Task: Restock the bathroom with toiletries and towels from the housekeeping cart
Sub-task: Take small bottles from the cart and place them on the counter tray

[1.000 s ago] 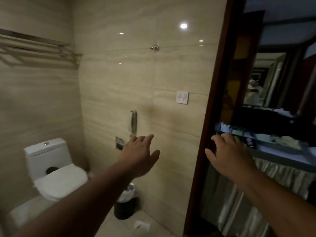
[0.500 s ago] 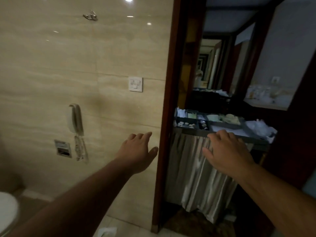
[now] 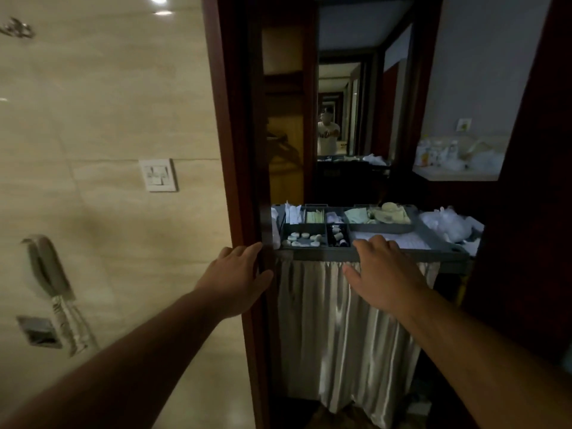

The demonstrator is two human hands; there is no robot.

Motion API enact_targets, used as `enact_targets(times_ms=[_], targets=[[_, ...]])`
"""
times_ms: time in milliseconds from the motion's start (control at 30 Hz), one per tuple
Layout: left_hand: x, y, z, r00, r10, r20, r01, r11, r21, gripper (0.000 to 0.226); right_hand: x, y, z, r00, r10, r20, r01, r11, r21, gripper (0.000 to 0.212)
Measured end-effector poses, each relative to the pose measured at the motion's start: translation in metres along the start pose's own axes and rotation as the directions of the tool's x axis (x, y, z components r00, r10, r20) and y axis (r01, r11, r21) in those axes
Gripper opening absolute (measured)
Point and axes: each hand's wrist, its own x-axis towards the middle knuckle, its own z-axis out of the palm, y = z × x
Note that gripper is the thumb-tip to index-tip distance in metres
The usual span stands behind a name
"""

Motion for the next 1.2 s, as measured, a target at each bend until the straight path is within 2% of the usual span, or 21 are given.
enact_targets(times_ms=[100, 267, 433, 533, 633, 700, 900, 1100, 1200], targets=[[0.024, 0.009, 0.014, 1.0, -0.024, -0.002, 0.024, 0.999, -0.049, 0.067, 0.022, 0.014, 0.008, 1.0, -0.007, -0.012, 0.008, 0.999, 0.043, 0.061], [0.059, 0.024, 0.047, 0.999, 0.008, 0.047, -0.004, 0.996, -0.084, 0.063, 0.046, 0.042, 0.032, 0.997, -0.052, 0.062, 0.05, 0.998, 0.028, 0.061], [0.108, 0.033, 0.072, 0.996, 0.059, 0.064, -0.051, 0.992, -0.115, 0.058, 0.073, 0.076, 0.049, 0.997, 0.026, 0.075, -0.03, 0.998, 0.056, 0.058], [0.14, 0.033, 0.087, 0.99, 0.093, 0.104, -0.083, 0.992, -0.09, 0.064, 0.089, 0.092, 0.062, 0.992, 0.066, 0.112, -0.068, 0.997, 0.019, 0.056], [0.183, 0.026, 0.098, 0.985, 0.131, 0.109, -0.124, 0.99, -0.068, 0.07, 0.119, 0.108, 0.061, 0.99, 0.107, 0.089, -0.105, 0.994, -0.031, 0.056], [0.217, 0.022, 0.101, 0.98, 0.172, 0.099, -0.169, 0.985, -0.034, 0.08, 0.145, 0.118, 0.057, 0.987, 0.143, 0.072, -0.141, 0.989, -0.036, 0.058], [0.312, 0.016, 0.119, 0.975, 0.22, -0.021, -0.221, 0.966, -0.136, 0.069, 0.219, 0.133, 0.06, 0.978, 0.21, -0.004, -0.21, 0.975, -0.077, 0.061], [0.362, 0.002, 0.173, 0.977, 0.192, 0.096, -0.164, 0.956, -0.241, 0.072, 0.252, 0.131, 0.104, 0.968, 0.246, 0.051, -0.241, 0.966, -0.096, 0.058], [0.374, -0.005, 0.2, 0.984, 0.161, 0.078, -0.132, 0.949, -0.286, 0.065, 0.265, 0.136, 0.128, 0.957, 0.275, 0.097, -0.266, 0.96, -0.09, 0.056]])
